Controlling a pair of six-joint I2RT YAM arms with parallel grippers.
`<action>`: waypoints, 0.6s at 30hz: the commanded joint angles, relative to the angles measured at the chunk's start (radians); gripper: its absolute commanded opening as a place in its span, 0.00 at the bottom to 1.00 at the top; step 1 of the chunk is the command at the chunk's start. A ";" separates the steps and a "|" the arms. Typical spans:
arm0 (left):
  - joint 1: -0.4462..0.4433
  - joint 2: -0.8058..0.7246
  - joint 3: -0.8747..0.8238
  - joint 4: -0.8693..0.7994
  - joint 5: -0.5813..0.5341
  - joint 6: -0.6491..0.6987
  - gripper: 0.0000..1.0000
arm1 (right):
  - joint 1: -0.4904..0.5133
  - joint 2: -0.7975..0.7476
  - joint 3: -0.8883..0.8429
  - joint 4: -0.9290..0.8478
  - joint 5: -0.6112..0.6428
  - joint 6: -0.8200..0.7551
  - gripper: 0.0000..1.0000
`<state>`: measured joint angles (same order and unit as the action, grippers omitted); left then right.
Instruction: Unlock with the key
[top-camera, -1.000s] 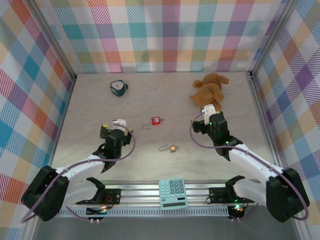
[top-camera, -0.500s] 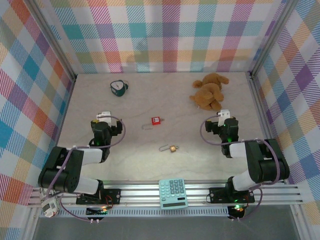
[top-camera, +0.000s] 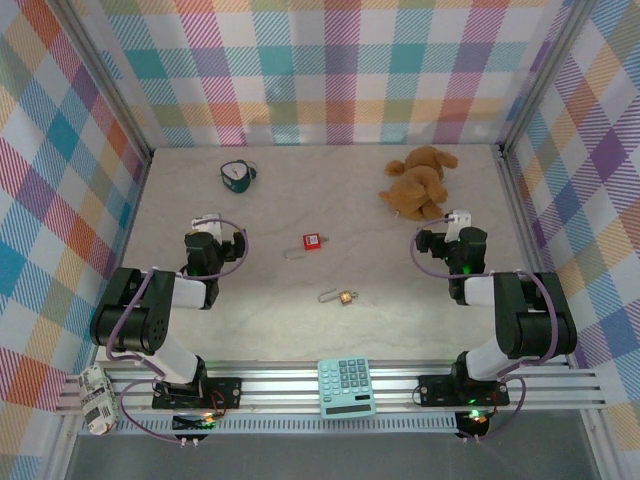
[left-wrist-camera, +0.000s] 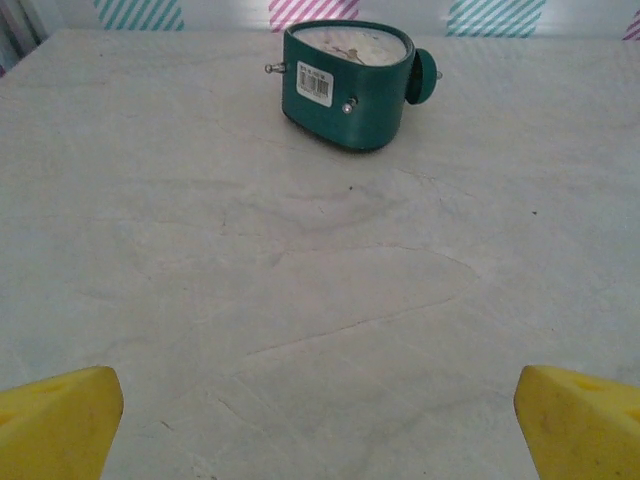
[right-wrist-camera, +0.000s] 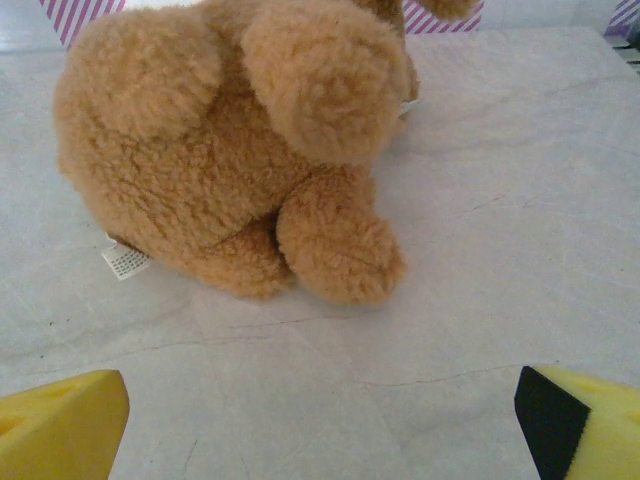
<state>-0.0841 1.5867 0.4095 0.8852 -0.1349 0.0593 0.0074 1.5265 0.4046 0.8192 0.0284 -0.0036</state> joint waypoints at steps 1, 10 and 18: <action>0.010 -0.004 0.004 -0.024 0.037 -0.021 1.00 | -0.001 0.008 0.010 -0.002 -0.028 0.017 0.99; 0.010 -0.005 0.003 -0.023 0.037 -0.021 1.00 | 0.000 0.007 0.010 -0.002 -0.028 0.019 0.99; 0.010 -0.005 0.008 -0.031 0.042 -0.019 1.00 | 0.000 0.008 0.010 -0.002 -0.028 0.019 0.99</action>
<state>-0.0841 1.5867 0.4095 0.8577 -0.1188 0.0479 0.0074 1.5265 0.4046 0.8066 0.0170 0.0010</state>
